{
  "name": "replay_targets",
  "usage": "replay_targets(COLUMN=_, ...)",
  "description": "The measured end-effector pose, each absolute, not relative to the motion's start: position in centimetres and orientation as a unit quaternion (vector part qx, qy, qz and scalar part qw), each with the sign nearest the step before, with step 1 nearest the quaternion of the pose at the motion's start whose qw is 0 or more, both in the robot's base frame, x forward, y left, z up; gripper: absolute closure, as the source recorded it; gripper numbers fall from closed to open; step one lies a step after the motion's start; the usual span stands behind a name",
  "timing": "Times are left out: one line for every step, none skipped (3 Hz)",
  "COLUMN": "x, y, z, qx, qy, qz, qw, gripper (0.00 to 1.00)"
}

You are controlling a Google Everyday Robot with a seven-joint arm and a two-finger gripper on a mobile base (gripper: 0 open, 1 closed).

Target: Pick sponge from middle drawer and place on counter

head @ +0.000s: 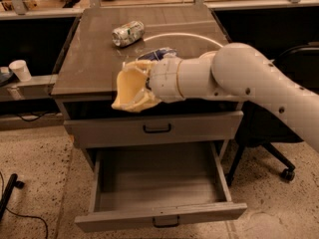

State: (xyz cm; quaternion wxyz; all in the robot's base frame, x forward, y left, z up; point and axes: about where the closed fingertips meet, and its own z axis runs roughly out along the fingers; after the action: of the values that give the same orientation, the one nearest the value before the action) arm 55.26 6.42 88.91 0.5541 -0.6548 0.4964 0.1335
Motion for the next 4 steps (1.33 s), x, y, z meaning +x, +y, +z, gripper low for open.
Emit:
replay_targets(x=58.1, y=10.4, z=93.5, qx=-0.652, qy=0.465, qz=0.152, qw=0.580, gripper=1.00)
replay_targets(x=60.6, y=14.9, z=95.5, qx=-0.637, qy=0.465, qz=0.176, qw=0.589, gripper=1.00)
replay_targets(x=63.0, y=19.8, z=95.8, qx=-0.630, qy=0.468, qz=0.217, qw=0.580, gripper=1.00)
replay_targets(x=64.8, y=23.9, z=93.6, qx=-0.633, qy=0.485, qz=0.247, qw=0.551, gripper=1.00)
